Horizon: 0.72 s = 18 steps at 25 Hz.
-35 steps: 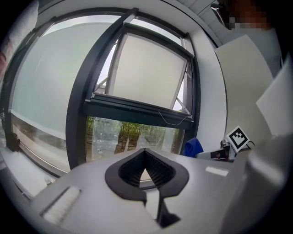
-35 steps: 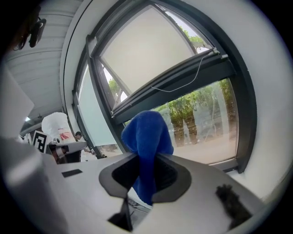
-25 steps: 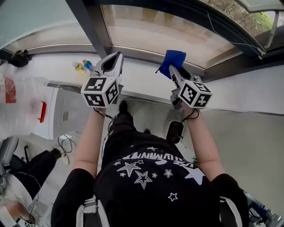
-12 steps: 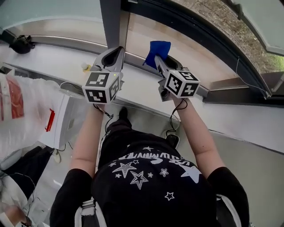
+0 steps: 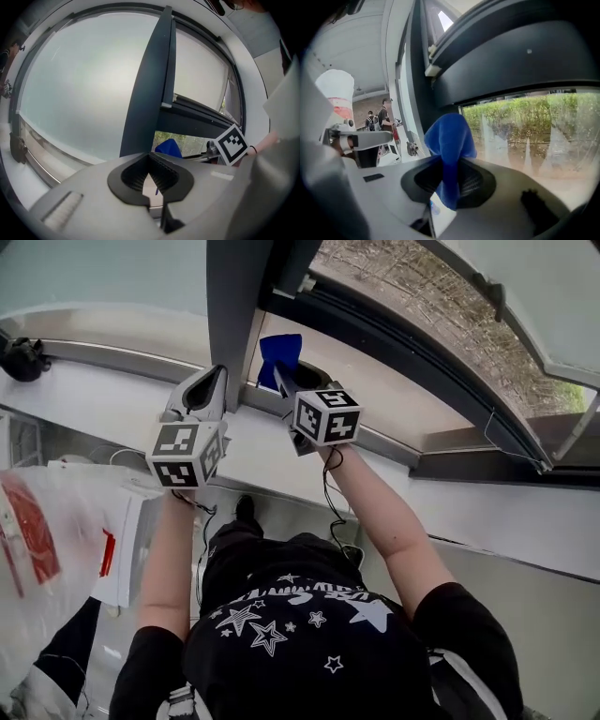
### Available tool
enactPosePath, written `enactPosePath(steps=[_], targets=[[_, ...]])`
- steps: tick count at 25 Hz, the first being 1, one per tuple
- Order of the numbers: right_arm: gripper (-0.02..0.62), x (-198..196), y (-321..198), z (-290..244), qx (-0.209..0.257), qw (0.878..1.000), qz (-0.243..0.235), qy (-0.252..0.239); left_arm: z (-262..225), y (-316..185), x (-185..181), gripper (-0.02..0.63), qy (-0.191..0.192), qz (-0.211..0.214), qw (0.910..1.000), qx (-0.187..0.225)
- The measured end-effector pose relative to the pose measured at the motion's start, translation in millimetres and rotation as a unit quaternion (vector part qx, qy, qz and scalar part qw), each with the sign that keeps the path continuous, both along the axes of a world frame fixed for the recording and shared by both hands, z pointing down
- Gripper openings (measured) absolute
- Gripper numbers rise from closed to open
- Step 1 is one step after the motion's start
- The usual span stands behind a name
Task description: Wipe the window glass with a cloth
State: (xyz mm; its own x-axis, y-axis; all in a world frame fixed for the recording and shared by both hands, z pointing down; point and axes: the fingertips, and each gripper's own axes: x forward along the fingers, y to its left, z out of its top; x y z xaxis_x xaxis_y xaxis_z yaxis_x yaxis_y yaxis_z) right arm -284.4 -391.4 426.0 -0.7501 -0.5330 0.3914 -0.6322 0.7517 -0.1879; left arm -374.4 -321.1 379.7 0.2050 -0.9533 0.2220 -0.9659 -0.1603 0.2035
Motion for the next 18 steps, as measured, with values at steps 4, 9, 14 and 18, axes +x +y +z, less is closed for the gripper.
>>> enactPosePath(steps=[4, 9, 14, 18], targets=[[0.074, -15, -28, 8, 0.007, 1.000, 0.012, 0.003, 6, -9, -6, 0.008, -0.004, 0.000, 1.0000, -0.006], [0.074, -30, -45, 14, 0.018, 1.000, 0.012, -0.011, 14, -12, -10, 0.008, -0.009, -0.003, 0.9998, -0.019], [0.074, -15, -71, 15, 0.022, 0.999, 0.036, -0.027, 20, -18, 9, 0.008, -0.021, 0.006, 0.9994, -0.027], [0.075, 14, -79, 15, 0.020, 0.998, 0.055, -0.038, 27, -19, 33, 0.008, -0.035, 0.019, 0.9985, -0.038]])
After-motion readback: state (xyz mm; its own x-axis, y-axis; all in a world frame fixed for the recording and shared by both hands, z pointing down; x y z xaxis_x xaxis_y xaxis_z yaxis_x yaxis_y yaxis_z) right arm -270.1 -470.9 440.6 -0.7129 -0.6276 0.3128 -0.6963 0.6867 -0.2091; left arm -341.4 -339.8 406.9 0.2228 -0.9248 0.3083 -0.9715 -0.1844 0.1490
